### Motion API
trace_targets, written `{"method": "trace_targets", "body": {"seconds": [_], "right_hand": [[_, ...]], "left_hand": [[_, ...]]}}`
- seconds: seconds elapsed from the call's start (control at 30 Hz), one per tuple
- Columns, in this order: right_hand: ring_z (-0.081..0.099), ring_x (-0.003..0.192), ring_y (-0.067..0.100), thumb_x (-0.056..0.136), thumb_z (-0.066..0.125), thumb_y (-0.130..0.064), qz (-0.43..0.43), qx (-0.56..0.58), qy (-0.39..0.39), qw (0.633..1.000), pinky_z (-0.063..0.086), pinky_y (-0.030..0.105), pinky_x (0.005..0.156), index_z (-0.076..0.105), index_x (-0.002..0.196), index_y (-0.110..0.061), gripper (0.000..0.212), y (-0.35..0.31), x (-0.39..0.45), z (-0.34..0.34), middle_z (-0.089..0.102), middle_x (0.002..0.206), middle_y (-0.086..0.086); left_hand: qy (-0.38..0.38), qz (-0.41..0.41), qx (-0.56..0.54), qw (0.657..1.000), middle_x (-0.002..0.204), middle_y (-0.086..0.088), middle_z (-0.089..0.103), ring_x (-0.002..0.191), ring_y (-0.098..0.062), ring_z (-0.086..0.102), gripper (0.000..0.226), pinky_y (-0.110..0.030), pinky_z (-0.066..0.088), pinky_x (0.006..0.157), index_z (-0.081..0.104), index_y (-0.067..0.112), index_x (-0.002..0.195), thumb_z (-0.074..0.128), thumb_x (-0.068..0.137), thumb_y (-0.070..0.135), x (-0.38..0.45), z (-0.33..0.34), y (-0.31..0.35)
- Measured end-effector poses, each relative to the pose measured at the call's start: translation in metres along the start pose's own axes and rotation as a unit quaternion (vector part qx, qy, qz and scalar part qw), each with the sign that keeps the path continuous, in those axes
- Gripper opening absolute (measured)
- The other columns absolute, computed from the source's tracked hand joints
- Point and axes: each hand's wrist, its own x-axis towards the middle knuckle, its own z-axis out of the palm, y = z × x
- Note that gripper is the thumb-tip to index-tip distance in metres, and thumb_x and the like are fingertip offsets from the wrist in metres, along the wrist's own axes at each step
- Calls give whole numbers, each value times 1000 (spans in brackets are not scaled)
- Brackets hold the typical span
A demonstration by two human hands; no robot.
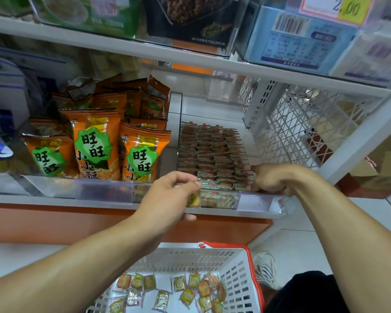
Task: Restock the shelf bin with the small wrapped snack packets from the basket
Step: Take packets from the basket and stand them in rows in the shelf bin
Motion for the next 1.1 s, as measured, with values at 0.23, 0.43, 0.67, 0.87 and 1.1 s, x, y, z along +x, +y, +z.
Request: {"method": "trace_targets", "body": {"seconds": [0.23,0.43,0.67,0.87,1.1], "right_hand": [[52,67,17,87,62,-8,3,-26,9,1000,38,20,48,59,102,-7,16,-3,5,4,59,90,5],[41,53,20,77,58,3,0,55,10,998,28,25,49,57,78,-7,10,-5,0,9,49,67,9],[66,97,16,92,62,-46,-144,-16,271,952,55,36,85,59,127,-29,39,-21,-45,8,70,105,-8],[59,72,-2,65,76,-62,-341,153,182,910,45,17,68,71,112,-41,52,-45,-83,34,66,92,-13],[57,86,0,75,85,-39,-366,85,185,908,47,24,78,71,101,-44,30,-42,-74,34,61,97,-14]], "left_hand": [[7,-4,17,1000,112,10,68,94,-6,67,4,-33,62,60,76,28,94,72,93,28,-2,1,2],[3,-23,5,1000,113,5,67,98,-12,65,9,-31,61,59,76,23,95,67,96,24,-4,0,5],[-10,-104,-218,970,105,-25,62,84,-41,68,29,-39,60,48,66,7,93,41,105,2,-2,5,26],[-8,-60,-262,963,113,-31,68,87,-37,76,23,-45,63,62,66,4,108,43,105,4,-6,9,22],[-94,-57,-142,984,119,-22,70,86,-25,77,47,-35,63,71,57,22,130,73,85,24,-5,5,17]]}}
